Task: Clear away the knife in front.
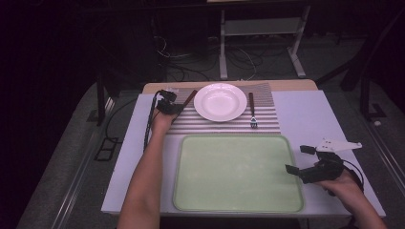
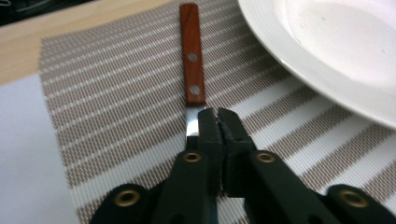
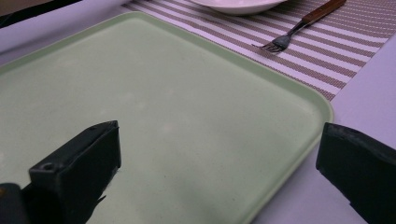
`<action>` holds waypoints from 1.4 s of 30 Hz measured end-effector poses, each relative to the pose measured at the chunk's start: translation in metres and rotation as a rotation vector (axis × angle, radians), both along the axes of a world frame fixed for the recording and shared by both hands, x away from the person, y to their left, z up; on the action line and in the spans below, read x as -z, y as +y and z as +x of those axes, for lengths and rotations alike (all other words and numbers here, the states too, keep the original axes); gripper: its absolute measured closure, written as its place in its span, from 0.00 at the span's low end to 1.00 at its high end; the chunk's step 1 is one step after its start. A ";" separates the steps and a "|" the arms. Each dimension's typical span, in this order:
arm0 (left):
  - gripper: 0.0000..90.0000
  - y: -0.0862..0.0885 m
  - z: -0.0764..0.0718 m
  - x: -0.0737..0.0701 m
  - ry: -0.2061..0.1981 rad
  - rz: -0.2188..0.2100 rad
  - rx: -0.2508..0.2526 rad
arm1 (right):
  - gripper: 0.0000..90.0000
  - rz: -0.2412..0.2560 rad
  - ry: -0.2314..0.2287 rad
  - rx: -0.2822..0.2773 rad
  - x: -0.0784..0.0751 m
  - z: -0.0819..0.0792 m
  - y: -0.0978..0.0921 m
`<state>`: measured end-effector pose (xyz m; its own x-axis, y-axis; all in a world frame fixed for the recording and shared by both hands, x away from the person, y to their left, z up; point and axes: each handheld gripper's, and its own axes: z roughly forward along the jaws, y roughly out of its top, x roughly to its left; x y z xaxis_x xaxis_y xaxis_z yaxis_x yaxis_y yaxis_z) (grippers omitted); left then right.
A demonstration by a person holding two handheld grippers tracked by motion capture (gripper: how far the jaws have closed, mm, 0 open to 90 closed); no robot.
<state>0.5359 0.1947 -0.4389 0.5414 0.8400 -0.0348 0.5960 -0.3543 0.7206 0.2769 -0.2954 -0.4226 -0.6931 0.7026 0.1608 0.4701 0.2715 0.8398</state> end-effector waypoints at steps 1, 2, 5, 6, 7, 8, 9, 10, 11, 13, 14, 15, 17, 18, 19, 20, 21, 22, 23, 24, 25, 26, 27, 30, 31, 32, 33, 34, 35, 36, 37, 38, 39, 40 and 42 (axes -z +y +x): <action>0.94 -0.001 0.002 -0.001 -0.003 0.000 -0.002 | 0.00 0.001 0.000 0.000 0.000 0.000 0.000; 0.92 -0.002 0.003 -0.002 -0.009 0.002 -0.008 | 0.00 0.001 0.000 0.000 0.000 0.000 0.000; 0.84 -0.003 0.006 -0.004 -0.014 0.005 -0.015 | 0.00 0.001 0.001 0.001 0.000 0.000 -0.001; 0.81 -0.005 0.009 -0.005 -0.024 0.004 -0.025 | 0.00 0.003 0.001 0.001 0.000 0.000 -0.001; 0.79 -0.006 0.011 -0.005 -0.026 0.003 -0.027 | 0.00 0.003 0.001 0.000 0.000 0.000 -0.001; 0.78 -0.006 0.013 -0.005 -0.025 0.003 -0.030 | 0.00 0.004 0.000 0.000 0.000 0.000 -0.001; 0.76 -0.006 0.013 -0.005 -0.025 0.003 -0.030 | 0.00 0.004 0.000 0.000 0.000 0.000 -0.001; 0.75 -0.008 0.016 -0.005 -0.034 0.000 -0.035 | 0.00 0.005 -0.001 0.001 0.000 0.000 -0.002; 0.75 -0.009 0.017 -0.005 -0.029 -0.006 -0.038 | 0.00 0.007 0.000 0.003 0.000 0.000 -0.002; 0.73 -0.011 0.021 -0.005 -0.028 0.001 -0.043 | 0.00 0.011 -0.001 0.004 -0.001 0.000 -0.002; 0.73 -0.013 0.022 -0.005 -0.027 0.002 -0.046 | 0.00 0.013 -0.002 0.004 -0.001 0.000 -0.003; 0.73 -0.013 0.023 -0.005 -0.024 0.008 -0.046 | 0.00 0.014 -0.001 0.005 -0.001 0.000 -0.003; 0.73 -0.014 0.024 -0.004 -0.018 0.007 -0.046 | 0.00 0.015 0.000 0.005 -0.001 0.000 -0.003; 0.73 -0.017 0.026 -0.002 -0.018 0.014 -0.052 | 0.00 0.015 0.000 0.004 -0.001 0.000 -0.003; 0.73 -0.018 0.026 0.000 -0.016 0.025 -0.053 | 0.00 0.016 -0.001 0.003 -0.001 0.000 -0.003; 0.74 -0.018 0.027 0.001 -0.014 0.029 -0.055 | 0.00 0.016 -0.002 0.002 -0.001 0.000 -0.003; 0.74 -0.018 0.027 0.003 -0.011 0.033 -0.057 | 0.00 0.016 -0.002 0.002 -0.001 0.000 -0.003; 0.74 -0.019 0.028 0.004 -0.007 0.035 -0.056 | 0.00 0.017 -0.001 0.001 -0.001 0.000 -0.003; 0.74 -0.019 0.028 0.007 -0.002 0.042 -0.059 | 0.00 0.018 -0.002 0.000 -0.001 0.000 -0.003; 0.74 -0.020 0.028 0.008 -0.001 0.049 -0.060 | 0.00 0.020 0.000 0.001 -0.001 0.000 -0.003; 0.74 -0.021 0.028 0.009 0.002 0.060 -0.061 | 0.00 0.020 0.000 0.001 -0.001 0.000 -0.003; 0.74 -0.021 0.028 0.010 0.001 0.058 -0.061 | 0.00 0.021 0.000 0.001 -0.001 0.000 -0.003; 0.75 -0.020 0.028 0.010 0.001 0.053 -0.065 | 0.00 0.022 -0.001 0.000 -0.001 0.000 -0.003; 0.80 -0.020 0.028 0.010 0.002 0.051 -0.062 | 0.00 0.021 0.001 -0.001 -0.001 0.000 -0.003; 0.81 -0.020 0.028 0.010 0.004 0.054 -0.055 | 0.00 0.022 0.000 -0.001 -0.001 0.000 -0.003; 0.84 -0.020 0.028 0.010 0.003 0.052 -0.053 | 0.00 0.022 0.000 -0.001 -0.001 0.000 -0.003; 0.85 -0.020 0.028 0.010 0.003 0.052 -0.053 | 0.00 0.021 0.000 -0.002 -0.001 0.000 -0.002; 0.85 -0.020 0.028 0.010 0.001 0.047 -0.053 | 0.00 0.020 0.000 -0.003 -0.001 0.000 -0.002; 0.85 -0.020 0.028 0.010 0.001 0.046 -0.053 | 0.00 0.020 0.001 -0.004 -0.001 0.000 -0.002; 0.85 -0.020 0.028 0.010 0.001 0.046 -0.054 | 0.00 0.019 0.002 -0.004 -0.001 -0.001 -0.002; 0.85 -0.020 0.028 0.011 -0.001 0.046 -0.055 | 0.00 0.019 0.001 -0.004 -0.001 -0.001 -0.002; 0.85 -0.020 0.028 0.011 -0.001 0.045 -0.056 | 0.00 0.019 0.002 -0.003 -0.001 -0.001 -0.002; 0.85 -0.020 0.028 0.011 -0.001 0.045 -0.056 | 0.00 0.020 0.002 -0.003 -0.001 -0.001 -0.002; 0.85 -0.019 0.028 0.011 0.000 0.040 -0.058 | 0.00 0.020 0.001 -0.004 -0.001 -0.001 -0.001; 0.85 -0.018 0.028 0.011 0.004 0.030 -0.059 | 0.00 0.020 0.001 -0.003 -0.001 -0.001 -0.001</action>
<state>0.5639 0.1765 -0.4499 0.4907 0.8713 -0.0111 0.6192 -0.3396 0.7080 0.2761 -0.2968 -0.4216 -0.6953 0.6970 0.1754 0.4697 0.2559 0.8449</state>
